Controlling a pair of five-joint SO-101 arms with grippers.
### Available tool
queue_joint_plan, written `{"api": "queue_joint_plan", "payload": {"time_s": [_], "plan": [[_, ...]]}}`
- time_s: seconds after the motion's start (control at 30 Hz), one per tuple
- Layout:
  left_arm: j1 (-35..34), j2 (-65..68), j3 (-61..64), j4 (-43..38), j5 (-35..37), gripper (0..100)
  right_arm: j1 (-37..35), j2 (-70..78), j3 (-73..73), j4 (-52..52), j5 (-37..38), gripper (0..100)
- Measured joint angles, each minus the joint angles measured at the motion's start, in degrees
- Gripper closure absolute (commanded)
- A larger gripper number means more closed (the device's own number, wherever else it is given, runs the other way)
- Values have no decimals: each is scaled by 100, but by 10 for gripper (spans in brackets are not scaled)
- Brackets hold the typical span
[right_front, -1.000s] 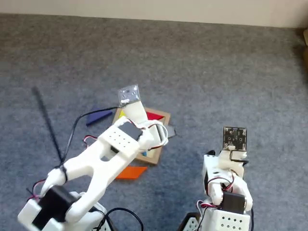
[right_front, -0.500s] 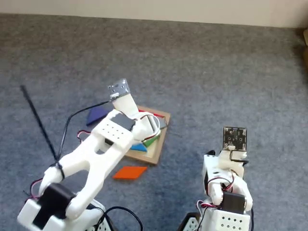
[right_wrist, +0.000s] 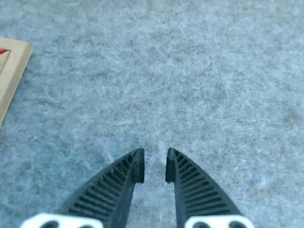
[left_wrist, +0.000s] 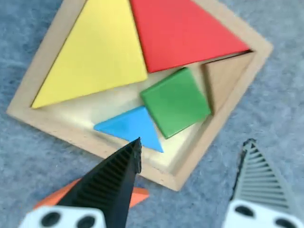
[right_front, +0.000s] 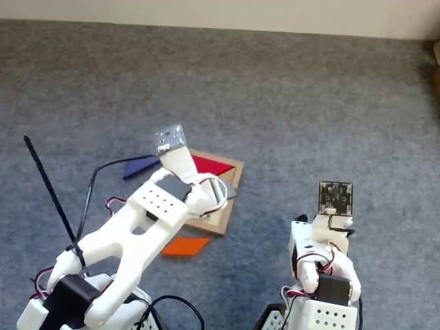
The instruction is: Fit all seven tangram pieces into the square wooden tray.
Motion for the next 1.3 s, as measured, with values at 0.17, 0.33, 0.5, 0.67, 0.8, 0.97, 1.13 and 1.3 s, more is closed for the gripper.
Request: {"api": "queue_joint_plan", "payload": {"time_s": [0.17, 0.33, 0.5, 0.67, 0.8, 0.97, 1.13, 1.3], "plan": [[18, 0, 484, -431, 0, 681, 0, 0, 0, 0, 0, 907], [-123, 35, 536, -870, -26, 681, 0, 0, 0, 0, 0, 907], [-422, 589, 211, -1090, -158, 681, 0, 0, 0, 0, 0, 907], [-501, 1029, -264, -1099, -167, 681, 0, 0, 0, 0, 0, 907], [-519, 1073, -396, -1099, -167, 681, 0, 0, 0, 0, 0, 907], [-510, 1081, -756, -668, -167, 681, 0, 0, 0, 0, 0, 907], [-510, 932, -1002, -35, -167, 681, 0, 0, 0, 0, 0, 907], [-510, 686, -853, 123, -167, 681, 0, 0, 0, 0, 0, 907]]}}
